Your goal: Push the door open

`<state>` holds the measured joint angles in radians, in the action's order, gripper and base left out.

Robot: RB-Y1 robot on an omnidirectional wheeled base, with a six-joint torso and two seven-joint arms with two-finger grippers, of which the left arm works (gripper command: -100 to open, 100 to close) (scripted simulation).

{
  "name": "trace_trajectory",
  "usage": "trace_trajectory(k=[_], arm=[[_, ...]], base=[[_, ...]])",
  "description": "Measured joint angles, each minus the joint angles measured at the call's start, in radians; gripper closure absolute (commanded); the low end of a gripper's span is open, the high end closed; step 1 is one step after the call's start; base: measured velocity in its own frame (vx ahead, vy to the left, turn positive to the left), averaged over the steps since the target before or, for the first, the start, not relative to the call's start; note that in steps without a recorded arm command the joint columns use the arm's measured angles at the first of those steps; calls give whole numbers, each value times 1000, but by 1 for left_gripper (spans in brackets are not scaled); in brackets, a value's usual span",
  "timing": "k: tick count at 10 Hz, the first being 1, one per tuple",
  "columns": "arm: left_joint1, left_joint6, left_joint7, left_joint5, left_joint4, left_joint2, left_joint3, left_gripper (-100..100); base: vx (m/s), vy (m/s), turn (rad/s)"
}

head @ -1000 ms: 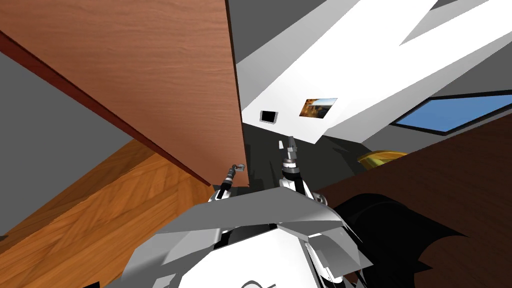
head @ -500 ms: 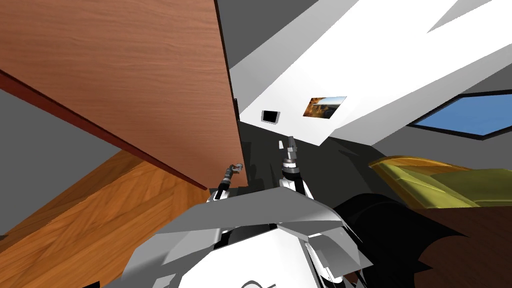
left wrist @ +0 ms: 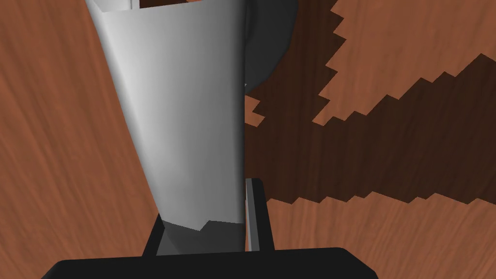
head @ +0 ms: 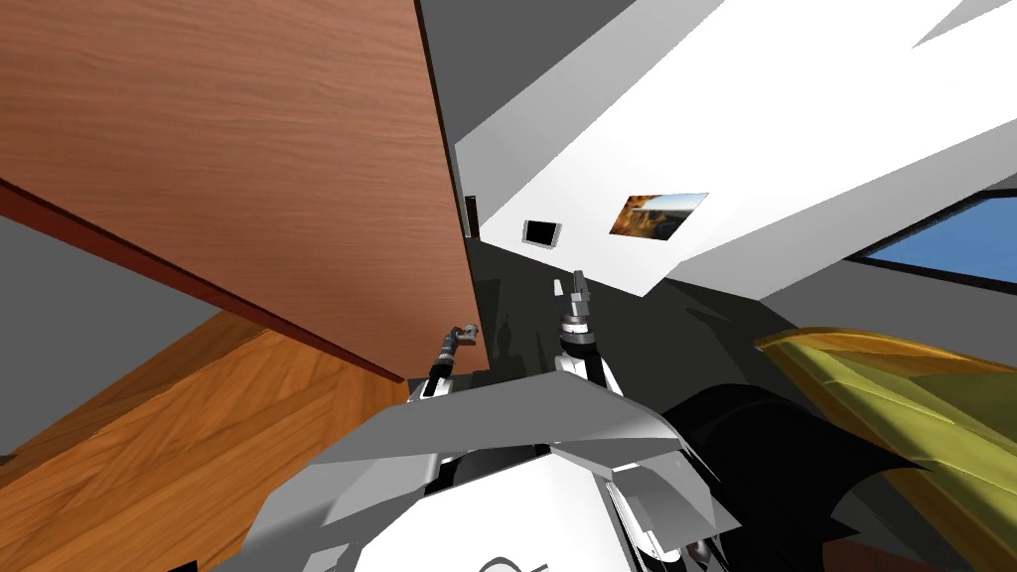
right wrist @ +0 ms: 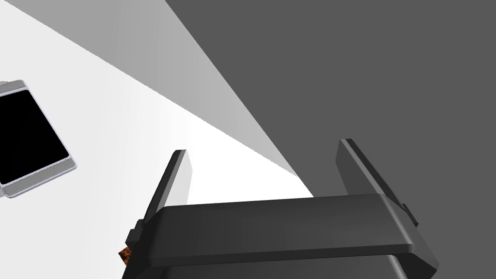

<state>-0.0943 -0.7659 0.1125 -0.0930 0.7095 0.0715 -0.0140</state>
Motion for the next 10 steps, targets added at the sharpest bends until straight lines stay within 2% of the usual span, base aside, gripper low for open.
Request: trace_trajectory(k=[1, 3, 6, 8, 9, 10], arm=[[-1, 6, -1, 8, 1, 4, -14, 100], [-11, -4, -16, 23, -19, 2, -46, 100], [-14, -7, -28, 41, -17, 1, -80, 100], [-17, -8, -33, 48, -22, 3, -94, 100], [-9, -2, -36, 52, -19, 5, -103, 100], [-14, -5, -39, 58, -36, 9, -113, 100]], base=[[188, -170, 87], [186, -144, 67], [120, -137, 45], [96, -58, 68], [192, -97, 69], [156, -56, 33]])
